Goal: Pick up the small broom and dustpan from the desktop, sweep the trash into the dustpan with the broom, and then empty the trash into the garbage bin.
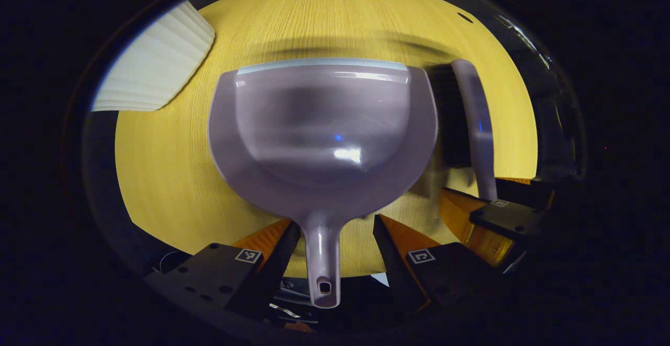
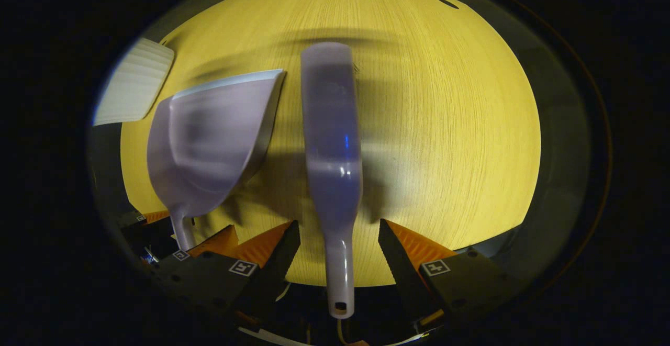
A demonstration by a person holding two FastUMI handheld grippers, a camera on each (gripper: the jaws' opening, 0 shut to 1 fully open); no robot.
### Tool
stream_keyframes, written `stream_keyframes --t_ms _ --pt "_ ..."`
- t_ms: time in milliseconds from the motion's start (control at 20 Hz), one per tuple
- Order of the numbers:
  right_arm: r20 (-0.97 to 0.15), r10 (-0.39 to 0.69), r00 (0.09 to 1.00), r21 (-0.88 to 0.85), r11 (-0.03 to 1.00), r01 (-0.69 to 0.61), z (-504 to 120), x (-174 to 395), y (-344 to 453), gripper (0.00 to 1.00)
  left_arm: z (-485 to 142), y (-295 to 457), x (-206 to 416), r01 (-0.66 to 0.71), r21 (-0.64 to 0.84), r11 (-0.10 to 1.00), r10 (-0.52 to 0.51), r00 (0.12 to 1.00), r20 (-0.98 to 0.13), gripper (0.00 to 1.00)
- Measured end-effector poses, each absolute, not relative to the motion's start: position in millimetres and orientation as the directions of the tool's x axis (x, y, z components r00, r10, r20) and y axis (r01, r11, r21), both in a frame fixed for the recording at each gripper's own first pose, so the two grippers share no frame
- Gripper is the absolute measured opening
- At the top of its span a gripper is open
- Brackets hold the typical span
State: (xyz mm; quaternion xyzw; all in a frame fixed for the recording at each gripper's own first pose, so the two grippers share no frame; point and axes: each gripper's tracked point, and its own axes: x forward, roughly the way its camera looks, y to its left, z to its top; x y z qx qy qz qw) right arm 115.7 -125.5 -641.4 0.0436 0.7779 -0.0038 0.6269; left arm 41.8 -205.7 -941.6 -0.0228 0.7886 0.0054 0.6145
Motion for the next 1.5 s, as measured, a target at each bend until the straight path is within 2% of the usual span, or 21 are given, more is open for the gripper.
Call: stream_keyframes --t_ms 150,250,350,500,600,750,900,1000,1150,1300,1500 --pt "-0.987 0.054 -0.154 0.057 0.998 -0.015 -617 126 -129 0.97 -918 -205 47 -0.026 -0.027 0.999 -0.03 -0.144 -0.989 0.84" --pt "-0.997 0.049 -0.065 0.052 0.998 -0.045 -594 145 -131 0.97 -896 -206 54 -0.016 -0.033 0.999 -0.034 -0.072 -0.997 0.84" --pt "-0.994 0.071 0.081 0.067 0.997 -0.047 -556 170 -126 0.97 -867 -205 63 0.016 -0.033 0.999 -0.034 0.03 -0.999 0.84" --pt "-0.938 0.134 0.32 0.117 0.991 -0.072 -492 207 -112 0.97 -825 -213 83 0.127 -0.022 0.992 -0.052 0.241 -0.969 0.84" --pt "-0.868 0.119 0.482 0.099 0.993 -0.067 -447 227 -117 0.97 -787 -215 99 0.164 0.029 0.986 -0.041 0.409 -0.912 0.83" --pt "-0.729 0.086 0.679 0.087 0.996 -0.032 -394 239 -125 0.96 -738 -223 104 0.129 0.001 0.992 -0.074 0.575 -0.815 0.83" --pt "-0.535 0.017 0.845 -0.014 0.999 -0.03 -322 249 -133 0.96 -721 -216 93 0.116 -0.019 0.993 -0.096 0.705 -0.703 0.83" --pt "-0.425 0.001 0.905 -0.069 0.997 -0.033 -273 248 -136 0.95 -711 -214 81 0.107 0.012 0.994 -0.077 0.787 -0.612 0.83" --pt "-0.291 -0.011 0.957 -0.039 0.999 0.0 -208 234 -136 0.95 -722 -216 66 0.087 0.032 0.996 -0.061 0.879 -0.473 0.82" --pt "-0.23 -0.028 0.973 -0.022 0.999 0.023 -180 222 -137 0.95 -738 -216 67 0.057 -0.001 0.998 -0.053 0.915 -0.399 0.82" --pt "-0.224 -0.024 0.974 -0.039 0.999 0.016 -182 224 -130 0.95 -721 -206 64 0.007 -0.016 1.0 -0.011 0.955 -0.297 0.81"
